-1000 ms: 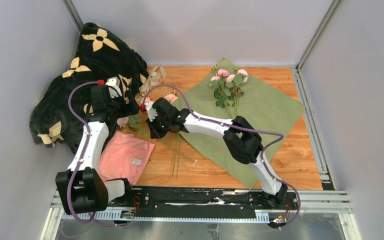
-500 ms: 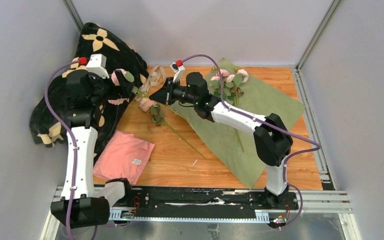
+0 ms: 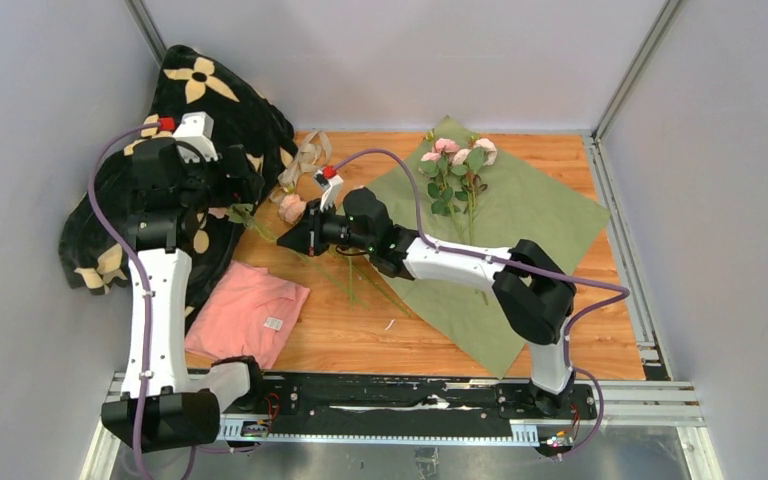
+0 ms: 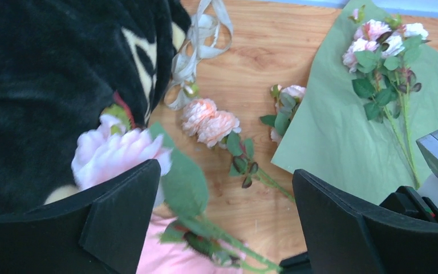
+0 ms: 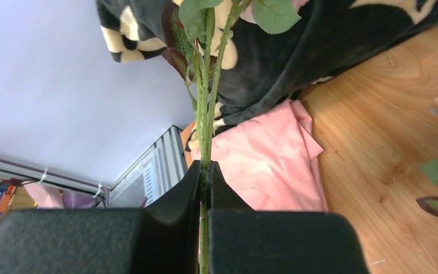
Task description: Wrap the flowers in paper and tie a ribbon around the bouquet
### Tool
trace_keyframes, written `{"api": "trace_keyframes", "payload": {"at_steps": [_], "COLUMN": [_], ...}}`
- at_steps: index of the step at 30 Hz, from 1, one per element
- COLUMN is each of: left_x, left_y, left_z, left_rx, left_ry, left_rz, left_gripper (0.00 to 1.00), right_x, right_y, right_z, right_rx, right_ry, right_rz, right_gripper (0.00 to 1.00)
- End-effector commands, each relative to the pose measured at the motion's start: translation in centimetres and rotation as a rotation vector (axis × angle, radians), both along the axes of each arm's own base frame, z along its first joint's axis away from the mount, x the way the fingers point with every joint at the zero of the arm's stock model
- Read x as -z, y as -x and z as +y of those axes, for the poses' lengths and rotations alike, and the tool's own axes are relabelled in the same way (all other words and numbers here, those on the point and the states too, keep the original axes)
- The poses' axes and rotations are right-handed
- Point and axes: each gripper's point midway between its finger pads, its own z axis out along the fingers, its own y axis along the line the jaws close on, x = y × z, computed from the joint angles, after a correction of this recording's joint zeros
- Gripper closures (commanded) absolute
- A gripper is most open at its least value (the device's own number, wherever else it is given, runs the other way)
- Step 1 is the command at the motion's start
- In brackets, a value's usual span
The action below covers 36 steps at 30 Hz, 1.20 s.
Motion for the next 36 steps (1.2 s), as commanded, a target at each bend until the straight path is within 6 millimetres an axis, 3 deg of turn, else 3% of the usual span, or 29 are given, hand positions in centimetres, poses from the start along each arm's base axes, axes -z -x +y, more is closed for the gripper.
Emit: {"api": "trace_keyframes", "payload": {"at_steps": [1, 4, 7, 9, 11, 16, 20, 23, 24, 25, 27, 28, 30, 31, 34, 36], "left_x": [0.7, 3.1, 8.0, 10.8, 12.3, 11.4, 12.1, 13.5, 13.6, 13.7, 13.3, 12.9, 11.5, 10.9, 7.7, 4.9], "left_y": [3.1, 4.3, 4.7, 4.2, 3.2, 0.5, -0.2, 0.0, 0.0, 0.1, 0.1, 0.1, 0.1, 0.0, -0.2, -0.1], "left_z": [1.7, 1.6, 0.9, -0.8, -2.1, -2.1, -2.5, -3.1, -3.3, -3.4, -3.7, -3.7, -3.8, -3.8, -3.8, -4.5], "left_rx": [-0.074, -0.088, -0.094, -0.037, 0.009, 0.001, -0.009, 0.007, 0.018, 0.022, 0.041, 0.049, 0.067, 0.074, 0.103, 0.144], "left_ry": [-0.03, -0.001, 0.078, 0.175, 0.264, 0.303, 0.325, 0.343, 0.352, 0.355, 0.358, 0.355, 0.341, 0.332, 0.302, 0.307], "left_rz": [0.087, 0.159, 0.283, 0.341, 0.358, 0.266, 0.233, 0.272, 0.281, 0.287, 0.284, 0.277, 0.243, 0.228, 0.135, 0.061], "left_gripper": [0.01, 0.0, 0.0, 0.0, 0.0, 0.0, 0.15, 0.37, 0.53, 0.6, 0.92, 1.0, 1.0, 1.0, 1.0, 1.0], "right_x": [1.9, 3.2, 3.6, 3.8, 3.7, 3.8, 3.6, 3.5, 3.5, 3.4, 3.5, 3.2, 2.7, 2.8, 1.2, 0.5], "right_y": [-2.4, -3.1, -3.1, -2.8, -2.3, -1.2, -0.8, -0.4, -0.3, -0.2, -0.1, -0.1, 0.3, 0.5, 1.4, 1.5], "right_z": [-0.4, -0.2, 0.2, 0.6, 1.0, 1.1, 1.1, 1.1, 1.1, 1.1, 0.9, 0.7, 0.4, 0.2, -1.2, -2.4], "right_rx": [0.134, 0.17, 0.176, 0.17, 0.159, 0.146, 0.141, 0.13, 0.125, 0.124, 0.124, 0.125, 0.106, 0.09, 0.05, 0.043], "right_ry": [0.004, 0.012, 0.012, 0.012, 0.013, 0.02, 0.018, 0.014, 0.015, 0.014, 0.018, 0.016, 0.024, 0.037, 0.082, 0.14], "right_rz": [-0.024, -0.011, -0.009, -0.013, -0.017, -0.036, -0.046, -0.049, -0.052, -0.055, -0.059, -0.069, -0.101, -0.112, -0.229, -0.284], "right_gripper": [1.0, 1.0, 1.0, 1.0, 1.0, 1.0, 1.0, 1.0, 1.0, 1.0, 1.0, 1.0, 1.0, 0.95, 0.61, 0.46]}}
